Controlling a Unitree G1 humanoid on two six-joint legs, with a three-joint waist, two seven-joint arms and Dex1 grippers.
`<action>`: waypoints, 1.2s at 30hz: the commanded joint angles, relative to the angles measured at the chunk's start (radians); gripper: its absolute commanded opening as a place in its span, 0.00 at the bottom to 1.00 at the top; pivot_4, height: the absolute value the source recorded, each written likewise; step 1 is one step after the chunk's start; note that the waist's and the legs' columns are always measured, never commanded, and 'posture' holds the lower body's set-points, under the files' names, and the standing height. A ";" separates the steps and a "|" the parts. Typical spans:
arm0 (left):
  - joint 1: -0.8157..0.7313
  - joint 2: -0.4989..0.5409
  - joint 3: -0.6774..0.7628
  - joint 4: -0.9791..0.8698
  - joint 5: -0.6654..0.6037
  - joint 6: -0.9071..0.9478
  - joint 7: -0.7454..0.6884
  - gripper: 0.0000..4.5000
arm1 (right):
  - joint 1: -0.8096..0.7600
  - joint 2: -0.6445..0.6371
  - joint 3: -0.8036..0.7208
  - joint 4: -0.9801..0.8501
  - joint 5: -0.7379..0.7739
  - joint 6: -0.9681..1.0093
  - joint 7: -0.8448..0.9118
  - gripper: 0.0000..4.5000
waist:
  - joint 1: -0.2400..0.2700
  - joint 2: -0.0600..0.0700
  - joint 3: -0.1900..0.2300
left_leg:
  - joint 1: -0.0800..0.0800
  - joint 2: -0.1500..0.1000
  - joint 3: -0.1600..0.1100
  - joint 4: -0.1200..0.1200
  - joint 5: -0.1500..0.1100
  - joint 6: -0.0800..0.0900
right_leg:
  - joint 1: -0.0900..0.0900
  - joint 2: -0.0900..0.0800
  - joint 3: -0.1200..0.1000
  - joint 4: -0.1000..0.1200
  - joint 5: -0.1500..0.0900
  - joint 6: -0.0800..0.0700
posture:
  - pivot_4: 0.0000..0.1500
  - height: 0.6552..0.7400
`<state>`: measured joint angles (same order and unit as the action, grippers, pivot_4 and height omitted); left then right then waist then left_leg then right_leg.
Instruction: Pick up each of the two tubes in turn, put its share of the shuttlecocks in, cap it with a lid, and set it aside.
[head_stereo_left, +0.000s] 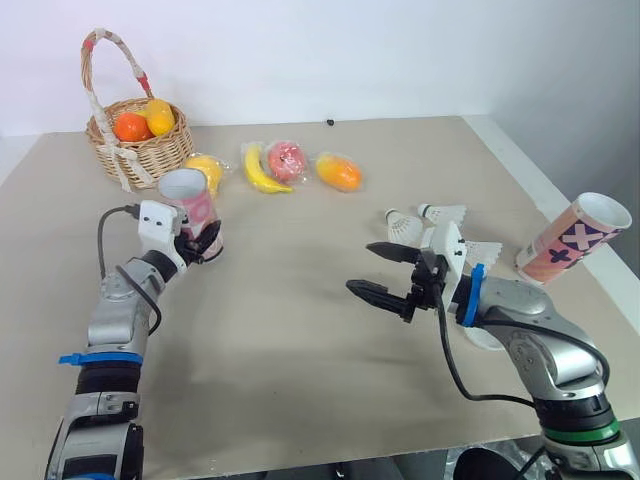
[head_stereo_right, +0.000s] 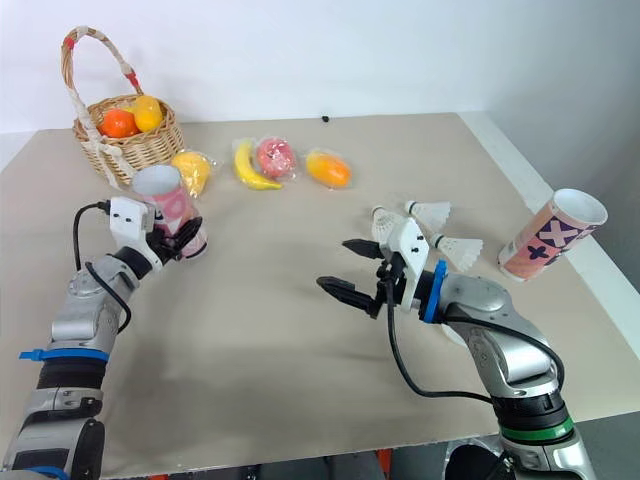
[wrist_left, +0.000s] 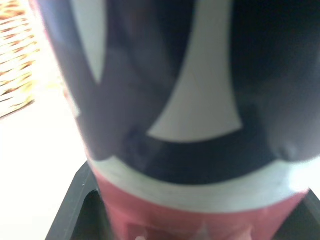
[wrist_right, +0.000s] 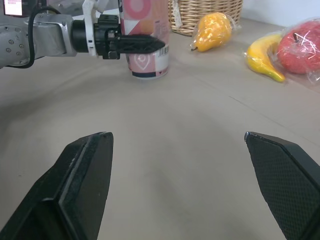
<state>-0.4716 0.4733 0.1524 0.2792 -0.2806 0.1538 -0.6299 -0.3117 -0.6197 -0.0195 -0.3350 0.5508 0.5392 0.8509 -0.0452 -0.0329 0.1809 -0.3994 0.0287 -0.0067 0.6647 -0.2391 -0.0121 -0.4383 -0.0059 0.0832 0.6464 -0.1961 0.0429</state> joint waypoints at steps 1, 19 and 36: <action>0.002 0.075 -0.031 -0.106 -0.058 0.016 -0.189 0.52 | 0.000 -0.031 -0.062 -0.049 0.038 0.005 0.013 1.00 | 0.000 0.000 0.000 | -0.001 0.000 0.000 0.000 0.000 0.000 | -0.001 0.000 0.000 0.000 0.000 0.000 | 1.00 0.88; -0.078 0.358 -0.235 -0.221 -0.093 0.061 -0.844 0.52 | 0.142 -0.114 -0.154 -0.111 0.036 0.051 -0.056 1.00 | 0.000 0.000 0.000 | -0.002 0.000 0.000 0.000 0.000 0.000 | -0.002 0.000 0.000 0.000 -0.003 -0.003 | 1.00 0.88; 0.021 0.313 -0.279 -0.282 -0.094 0.069 -0.886 0.52 | 0.060 -0.014 -0.098 0.030 -0.125 0.016 -0.241 1.00 | -0.001 0.000 0.000 | -0.003 0.001 0.000 0.002 0.000 0.000 | -0.002 0.000 0.000 0.001 -0.002 -0.003 | 1.00 0.88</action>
<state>-0.4590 0.7922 -0.1214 0.0213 -0.3735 0.2320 -1.5189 -0.2344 -0.6392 -0.1145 -0.3004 0.4396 0.5654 0.6300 -0.0458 -0.0326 0.1810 -0.4021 0.0294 -0.0062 0.6667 -0.2391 -0.0118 -0.4405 -0.0057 0.0833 0.6470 -0.1982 0.0400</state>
